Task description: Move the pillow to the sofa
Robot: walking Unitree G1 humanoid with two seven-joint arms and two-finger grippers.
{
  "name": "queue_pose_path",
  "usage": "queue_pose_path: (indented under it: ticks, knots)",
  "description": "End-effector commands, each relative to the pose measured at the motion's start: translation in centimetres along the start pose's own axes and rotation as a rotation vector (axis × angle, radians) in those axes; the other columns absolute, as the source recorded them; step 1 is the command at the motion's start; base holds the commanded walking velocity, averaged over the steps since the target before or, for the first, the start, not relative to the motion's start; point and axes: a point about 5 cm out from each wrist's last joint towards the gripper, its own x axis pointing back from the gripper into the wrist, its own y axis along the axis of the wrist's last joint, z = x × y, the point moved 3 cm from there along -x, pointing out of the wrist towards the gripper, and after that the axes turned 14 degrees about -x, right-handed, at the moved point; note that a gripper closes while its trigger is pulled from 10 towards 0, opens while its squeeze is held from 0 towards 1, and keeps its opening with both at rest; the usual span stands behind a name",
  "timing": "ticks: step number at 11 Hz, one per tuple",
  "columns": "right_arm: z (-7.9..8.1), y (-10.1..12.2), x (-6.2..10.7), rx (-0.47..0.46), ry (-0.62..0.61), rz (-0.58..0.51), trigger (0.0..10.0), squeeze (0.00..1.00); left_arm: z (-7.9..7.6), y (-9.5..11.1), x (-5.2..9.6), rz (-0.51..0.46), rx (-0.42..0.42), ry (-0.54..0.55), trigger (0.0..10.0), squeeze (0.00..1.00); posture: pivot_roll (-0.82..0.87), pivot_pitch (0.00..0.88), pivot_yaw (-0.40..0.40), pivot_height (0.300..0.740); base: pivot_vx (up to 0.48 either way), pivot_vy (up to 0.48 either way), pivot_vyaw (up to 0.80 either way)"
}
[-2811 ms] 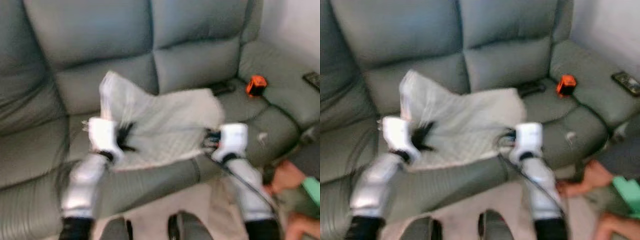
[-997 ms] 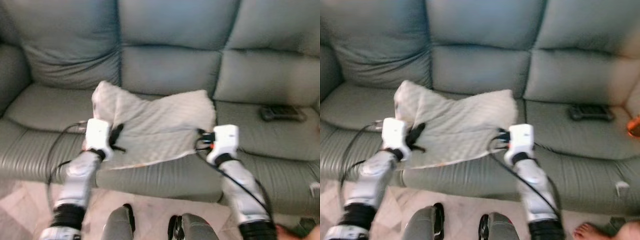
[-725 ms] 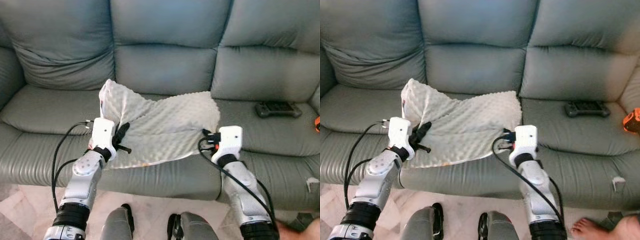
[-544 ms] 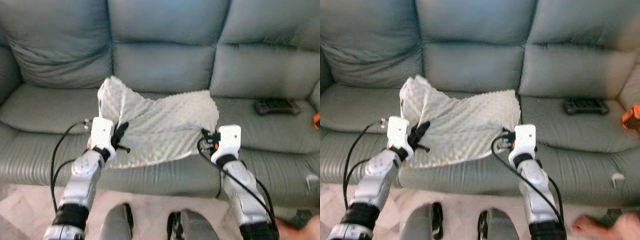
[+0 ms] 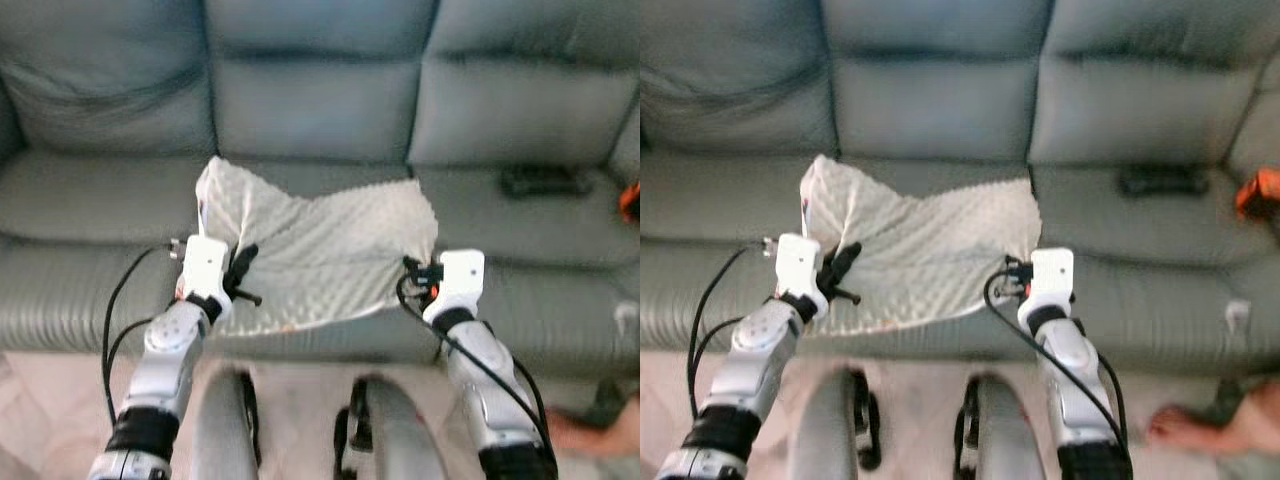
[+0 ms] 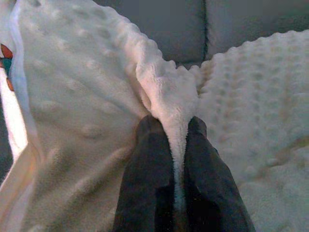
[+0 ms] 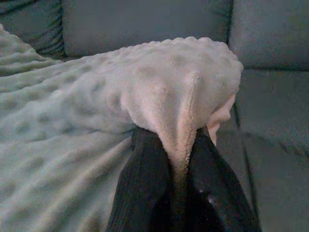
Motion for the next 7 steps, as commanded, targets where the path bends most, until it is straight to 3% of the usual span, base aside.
queue_pose_path:
  ticks: [1, 3, 4, 7]
  knots:
    - [0.61, 0.62, -0.08, -0.003, 0.029, -0.027, 10.0, 0.0, -0.19, 0.33, 0.02, -0.022, -0.004, -0.019, 10.0, 0.0, -0.08, 0.185, -0.022, 0.615, 0.0, 0.0, 0.0]
    - [0.69, 0.78, -0.21, -0.003, 0.034, -0.032, 10.0, 0.0, -0.13, 0.42, 0.01, -0.028, -0.002, -0.019, 10.0, 0.0, -0.07, 0.182, -0.024, 0.615, 0.0, 0.0, 0.0]
    - [0.82, 0.99, -0.29, -0.004, 0.041, -0.038, 10.0, 0.0, -0.03, 0.52, -0.04, -0.031, 0.056, -0.006, 10.0, 0.0, -0.07, 0.183, -0.024, 0.615, 0.0, 0.0, 0.0]
    - [0.76, 1.09, -0.38, -0.002, 0.039, -0.042, 10.0, 0.0, -0.06, 0.72, -0.01, -0.046, 0.05, -0.013, 10.0, 0.0, -0.07, 0.182, -0.024, 0.615, 0.0, 0.0, 0.0]
